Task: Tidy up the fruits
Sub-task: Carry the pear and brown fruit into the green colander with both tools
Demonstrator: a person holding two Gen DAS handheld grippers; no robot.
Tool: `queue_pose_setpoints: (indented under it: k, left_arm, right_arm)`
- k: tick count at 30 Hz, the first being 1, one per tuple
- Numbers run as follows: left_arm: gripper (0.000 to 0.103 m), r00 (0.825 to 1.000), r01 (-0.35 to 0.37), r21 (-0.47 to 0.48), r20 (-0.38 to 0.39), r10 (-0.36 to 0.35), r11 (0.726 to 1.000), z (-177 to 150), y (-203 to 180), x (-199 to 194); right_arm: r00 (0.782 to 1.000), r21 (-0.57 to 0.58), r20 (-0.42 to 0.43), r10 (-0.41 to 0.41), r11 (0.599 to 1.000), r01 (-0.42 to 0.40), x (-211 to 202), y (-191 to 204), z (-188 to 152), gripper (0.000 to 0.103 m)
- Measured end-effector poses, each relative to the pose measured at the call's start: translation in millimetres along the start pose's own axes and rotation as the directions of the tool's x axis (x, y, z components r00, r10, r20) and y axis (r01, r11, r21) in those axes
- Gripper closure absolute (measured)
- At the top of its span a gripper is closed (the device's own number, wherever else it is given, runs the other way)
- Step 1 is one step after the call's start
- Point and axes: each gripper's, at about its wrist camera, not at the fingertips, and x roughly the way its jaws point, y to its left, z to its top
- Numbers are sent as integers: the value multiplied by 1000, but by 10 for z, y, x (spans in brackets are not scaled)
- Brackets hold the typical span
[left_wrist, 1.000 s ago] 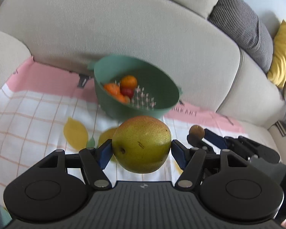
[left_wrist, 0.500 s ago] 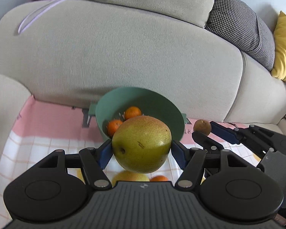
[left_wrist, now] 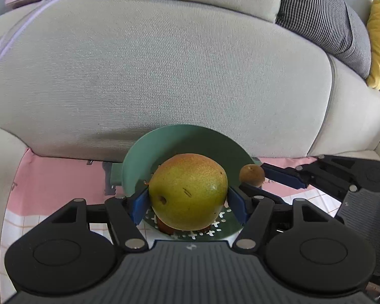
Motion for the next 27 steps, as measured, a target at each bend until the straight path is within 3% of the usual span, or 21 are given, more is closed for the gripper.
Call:
queue_pose_setpoints:
  k: [4, 16, 27]
  left_arm:
    - [28, 999, 29, -1, -44, -29, 1000, 16, 82, 178]
    - [27, 992, 5, 58, -127, 2, 998, -1, 159, 597]
    - [27, 985, -16, 109, -167, 34, 994, 75, 113, 792]
  right_arm:
    - [998, -22, -52, 25, 999, -26, 242, -61, 65, 80]
    - [974, -84, -212, 75, 992, -95, 883, -182, 103, 80]
    - [952, -132, -295, 86, 983, -130, 1142, -135, -63, 80]
